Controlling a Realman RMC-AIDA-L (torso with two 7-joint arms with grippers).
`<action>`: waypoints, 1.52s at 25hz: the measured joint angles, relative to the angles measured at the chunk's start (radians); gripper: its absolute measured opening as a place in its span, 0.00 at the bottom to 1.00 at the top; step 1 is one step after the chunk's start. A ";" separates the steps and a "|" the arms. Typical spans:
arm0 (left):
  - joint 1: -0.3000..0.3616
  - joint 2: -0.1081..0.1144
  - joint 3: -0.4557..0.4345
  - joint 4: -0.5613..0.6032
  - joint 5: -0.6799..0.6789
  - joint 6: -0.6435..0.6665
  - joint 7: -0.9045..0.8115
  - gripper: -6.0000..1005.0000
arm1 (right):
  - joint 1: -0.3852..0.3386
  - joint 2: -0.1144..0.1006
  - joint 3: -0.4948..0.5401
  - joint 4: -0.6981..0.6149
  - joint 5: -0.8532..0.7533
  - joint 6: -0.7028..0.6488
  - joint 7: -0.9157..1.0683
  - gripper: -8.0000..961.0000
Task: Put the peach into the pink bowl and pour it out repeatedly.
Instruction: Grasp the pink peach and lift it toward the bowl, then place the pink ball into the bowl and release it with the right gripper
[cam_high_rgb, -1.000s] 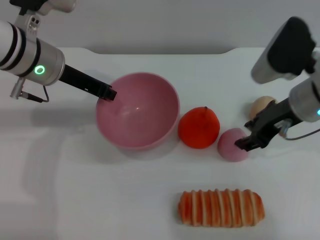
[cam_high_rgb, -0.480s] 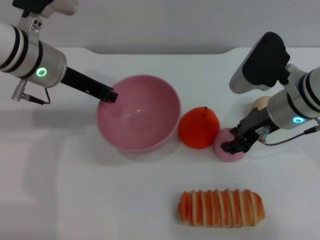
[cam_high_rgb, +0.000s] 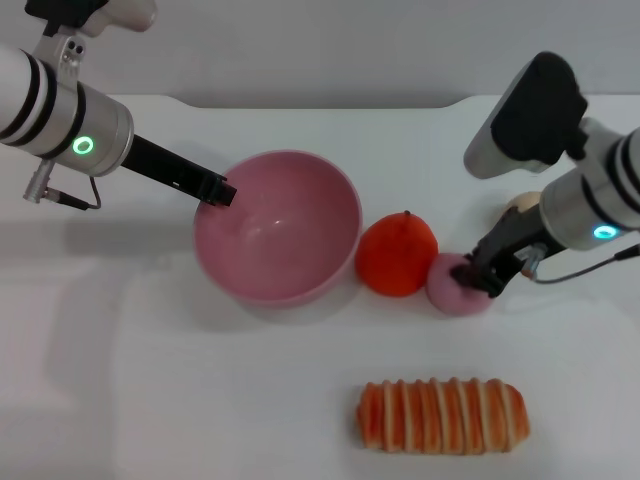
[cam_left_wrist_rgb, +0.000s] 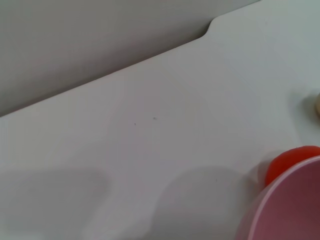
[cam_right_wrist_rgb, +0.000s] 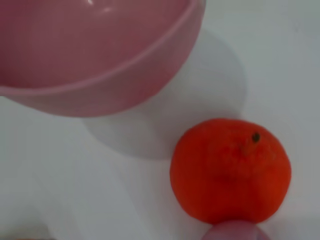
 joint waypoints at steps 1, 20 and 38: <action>0.000 0.000 0.000 0.000 0.000 0.000 0.000 0.04 | -0.009 -0.002 0.003 -0.028 -0.002 -0.010 0.008 0.16; -0.012 -0.026 0.043 -0.001 -0.001 0.020 -0.010 0.05 | -0.020 -0.002 0.039 -0.673 0.088 -0.136 0.052 0.05; -0.012 -0.032 0.063 -0.006 -0.008 0.011 -0.014 0.05 | -0.009 0.002 -0.091 -0.582 0.090 -0.045 0.040 0.32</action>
